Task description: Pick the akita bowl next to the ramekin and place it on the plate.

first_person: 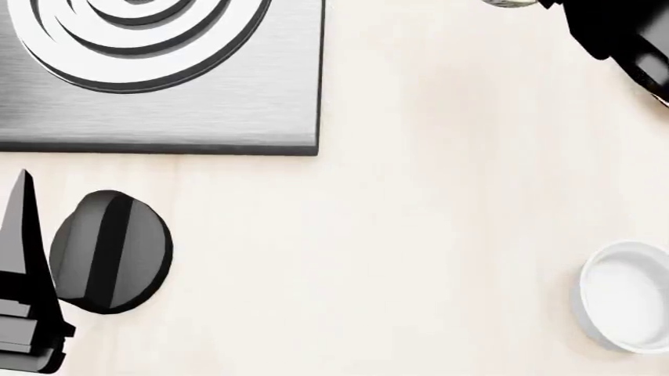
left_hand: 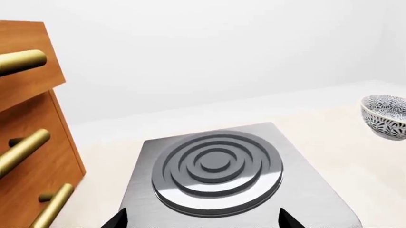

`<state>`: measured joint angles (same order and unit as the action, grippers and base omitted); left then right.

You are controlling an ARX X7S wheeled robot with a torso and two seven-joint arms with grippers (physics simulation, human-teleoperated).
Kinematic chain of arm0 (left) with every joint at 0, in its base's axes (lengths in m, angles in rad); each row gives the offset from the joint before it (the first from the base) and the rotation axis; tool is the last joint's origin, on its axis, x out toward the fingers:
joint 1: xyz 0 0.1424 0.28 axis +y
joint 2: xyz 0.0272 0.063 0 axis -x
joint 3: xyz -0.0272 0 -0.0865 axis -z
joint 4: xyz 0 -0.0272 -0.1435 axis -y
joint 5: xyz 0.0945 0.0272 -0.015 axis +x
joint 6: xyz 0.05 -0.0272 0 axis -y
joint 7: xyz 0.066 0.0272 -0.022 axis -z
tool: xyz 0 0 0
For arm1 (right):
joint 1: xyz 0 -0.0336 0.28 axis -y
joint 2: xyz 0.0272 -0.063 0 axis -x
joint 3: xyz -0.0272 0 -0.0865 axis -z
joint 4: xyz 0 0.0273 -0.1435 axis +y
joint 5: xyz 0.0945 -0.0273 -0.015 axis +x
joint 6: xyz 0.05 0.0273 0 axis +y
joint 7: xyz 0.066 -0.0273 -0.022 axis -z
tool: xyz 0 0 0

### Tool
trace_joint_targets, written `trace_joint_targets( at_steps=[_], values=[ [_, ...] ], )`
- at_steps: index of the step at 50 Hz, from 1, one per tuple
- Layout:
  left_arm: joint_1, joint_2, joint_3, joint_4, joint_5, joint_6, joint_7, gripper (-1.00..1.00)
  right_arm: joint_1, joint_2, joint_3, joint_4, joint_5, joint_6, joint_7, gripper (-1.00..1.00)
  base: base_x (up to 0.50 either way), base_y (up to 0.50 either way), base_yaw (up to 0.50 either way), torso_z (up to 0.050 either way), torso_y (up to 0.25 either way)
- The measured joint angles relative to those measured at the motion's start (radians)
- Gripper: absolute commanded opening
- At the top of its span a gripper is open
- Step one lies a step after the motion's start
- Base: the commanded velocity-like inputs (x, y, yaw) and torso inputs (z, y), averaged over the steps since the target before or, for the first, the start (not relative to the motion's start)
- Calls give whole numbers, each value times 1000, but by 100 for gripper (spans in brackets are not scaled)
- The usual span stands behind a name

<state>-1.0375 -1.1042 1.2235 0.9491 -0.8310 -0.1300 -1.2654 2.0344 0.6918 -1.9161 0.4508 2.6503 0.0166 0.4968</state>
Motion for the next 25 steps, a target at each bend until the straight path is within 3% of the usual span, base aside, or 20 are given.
trace_joint_targets(
  at_steps=[25],
  values=[
    [12, -4, 2, -4, 11, 7, 1, 100, 0, -100, -1, 342, 46, 187, -6, -100, 0, 0, 0, 0, 0]
  ],
)
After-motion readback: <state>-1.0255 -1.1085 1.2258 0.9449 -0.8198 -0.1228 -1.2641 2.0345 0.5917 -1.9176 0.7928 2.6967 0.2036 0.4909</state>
